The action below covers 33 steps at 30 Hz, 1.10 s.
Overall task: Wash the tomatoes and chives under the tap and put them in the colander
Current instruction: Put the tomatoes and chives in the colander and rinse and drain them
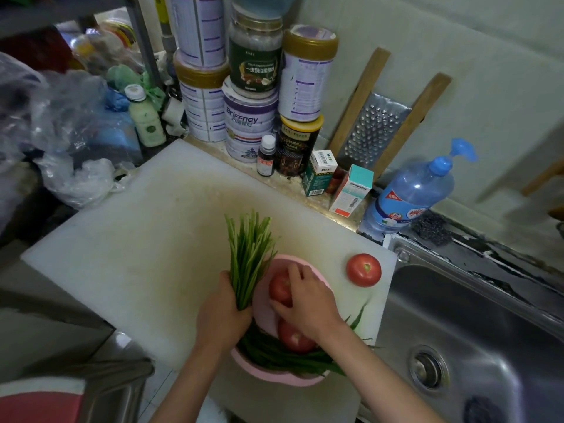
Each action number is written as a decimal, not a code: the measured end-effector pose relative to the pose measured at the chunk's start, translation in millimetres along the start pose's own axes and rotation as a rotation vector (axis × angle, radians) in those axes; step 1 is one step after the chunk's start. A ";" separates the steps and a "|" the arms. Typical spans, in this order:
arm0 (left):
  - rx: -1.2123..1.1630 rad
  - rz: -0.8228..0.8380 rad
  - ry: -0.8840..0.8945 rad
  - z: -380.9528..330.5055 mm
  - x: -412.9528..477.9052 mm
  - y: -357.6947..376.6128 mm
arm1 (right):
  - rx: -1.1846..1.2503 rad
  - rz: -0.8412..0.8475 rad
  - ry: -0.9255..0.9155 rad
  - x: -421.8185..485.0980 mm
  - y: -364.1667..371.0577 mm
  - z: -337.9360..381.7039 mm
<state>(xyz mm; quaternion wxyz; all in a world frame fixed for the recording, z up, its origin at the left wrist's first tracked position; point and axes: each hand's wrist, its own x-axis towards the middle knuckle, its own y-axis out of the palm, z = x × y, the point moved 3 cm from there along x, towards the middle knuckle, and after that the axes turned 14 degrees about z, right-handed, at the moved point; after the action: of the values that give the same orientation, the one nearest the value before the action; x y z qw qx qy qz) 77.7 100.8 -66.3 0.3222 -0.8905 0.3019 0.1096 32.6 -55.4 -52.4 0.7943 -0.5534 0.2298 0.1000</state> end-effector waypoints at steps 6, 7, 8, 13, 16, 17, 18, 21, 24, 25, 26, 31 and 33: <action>0.019 0.005 -0.004 1.9 0.8 2.3 | 0.039 0.015 -0.120 0.0 14.7 6.2; 0.019 0.003 0.003 1.9 0.9 2.4 | 0.002 -0.014 -0.127 -3.4 8.8 8.2; 0.020 -0.003 0.013 2.0 1.0 2.3 | -0.027 -0.065 -0.138 -8.9 -1.5 8.2; 0.043 -0.008 0.013 6.0 2.9 1.2 | 0.079 -0.539 -0.044 -42.7 -71.3 -48.8; 0.055 -0.002 -0.022 10.4 4.2 2.4 | 0.091 -0.148 0.326 -28.3 -66.1 -113.8; 0.055 0.000 -0.030 10.7 4.4 3.2 | 0.124 -0.005 0.389 -23.2 -56.5 -127.0; 0.057 0.004 -0.031 10.6 4.5 3.7 | 0.177 0.075 0.401 -18.3 -45.2 -134.1; 0.063 0.007 -0.014 8.2 5.4 4.3 | 0.262 -0.033 0.334 -6.2 -22.7 -136.8; 0.077 0.005 -0.020 7.7 5.6 3.9 | 0.272 -0.154 0.324 -0.4 -25.8 -138.0; 0.078 0.004 -0.026 8.7 5.4 3.8 | 0.313 -0.145 0.326 0.0 -28.0 -139.5; 0.079 0.005 -0.032 9.5 4.9 3.8 | 0.395 -0.159 0.329 -1.2 -30.6 -140.3; 0.079 0.013 -0.022 9.0 5.8 4.3 | 0.696 -0.425 0.073 -34.7 -72.4 -85.5; 0.071 0.017 -0.034 10.2 6.1 4.7 | 0.746 -0.334 -0.119 -53.3 -81.5 -43.9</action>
<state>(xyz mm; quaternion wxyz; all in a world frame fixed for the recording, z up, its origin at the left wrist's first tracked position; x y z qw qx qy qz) 79.7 101.5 -78.9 0.3578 -0.8740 0.3074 0.1167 8.5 -120.9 28.5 0.9576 -0.2507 0.1110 -0.0886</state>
